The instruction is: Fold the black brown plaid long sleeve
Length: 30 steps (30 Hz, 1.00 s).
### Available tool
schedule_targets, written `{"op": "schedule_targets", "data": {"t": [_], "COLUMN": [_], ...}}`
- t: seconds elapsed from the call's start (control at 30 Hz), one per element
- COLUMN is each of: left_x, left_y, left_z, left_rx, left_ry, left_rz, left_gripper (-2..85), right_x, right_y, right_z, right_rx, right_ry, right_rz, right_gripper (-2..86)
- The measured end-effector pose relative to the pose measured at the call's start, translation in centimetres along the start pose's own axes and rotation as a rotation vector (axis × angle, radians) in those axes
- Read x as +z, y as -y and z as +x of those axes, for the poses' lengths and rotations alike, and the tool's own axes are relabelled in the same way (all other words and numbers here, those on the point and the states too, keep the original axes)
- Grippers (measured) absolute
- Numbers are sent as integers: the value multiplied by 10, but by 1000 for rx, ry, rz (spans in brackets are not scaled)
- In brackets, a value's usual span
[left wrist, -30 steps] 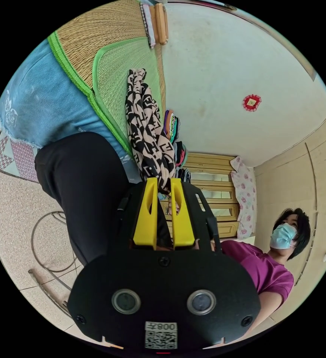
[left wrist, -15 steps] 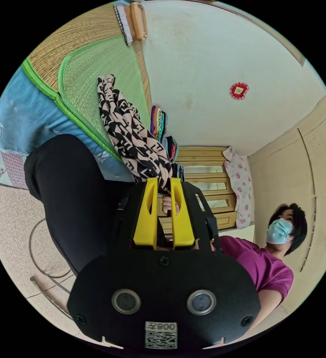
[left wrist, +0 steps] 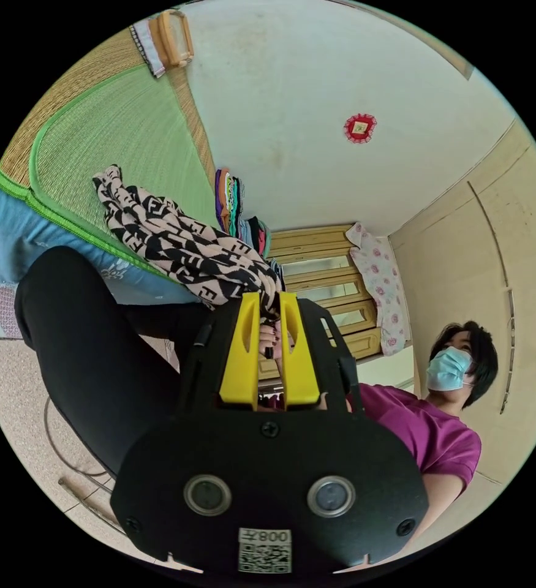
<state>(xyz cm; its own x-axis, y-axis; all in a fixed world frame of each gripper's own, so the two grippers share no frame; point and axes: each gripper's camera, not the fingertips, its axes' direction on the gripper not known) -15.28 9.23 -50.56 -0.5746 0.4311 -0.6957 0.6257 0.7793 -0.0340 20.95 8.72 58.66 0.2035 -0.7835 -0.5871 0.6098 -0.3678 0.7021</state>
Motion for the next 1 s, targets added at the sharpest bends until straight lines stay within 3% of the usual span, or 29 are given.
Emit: {"op": "schedule_targets", "data": {"t": [0.33,0.6,1.0], "left_x": [119,265,543], "left_y": [38,102,288], "left_z": [23,13,-9], "left_rx": [97,107,161], "left_ry": [-62,-92,-70], "left_rz": [-90,-218,-302], "left_gripper": [59,59,58], "right_x": [-48,-99,-216], "right_y": [-61,-101,-10], "right_z": [30,85,160], "right_rx": [-113,-137,-185], "right_ry": [8,10,-47], "right_rz": [104,227,371], "right_gripper": [63,62,57]}}
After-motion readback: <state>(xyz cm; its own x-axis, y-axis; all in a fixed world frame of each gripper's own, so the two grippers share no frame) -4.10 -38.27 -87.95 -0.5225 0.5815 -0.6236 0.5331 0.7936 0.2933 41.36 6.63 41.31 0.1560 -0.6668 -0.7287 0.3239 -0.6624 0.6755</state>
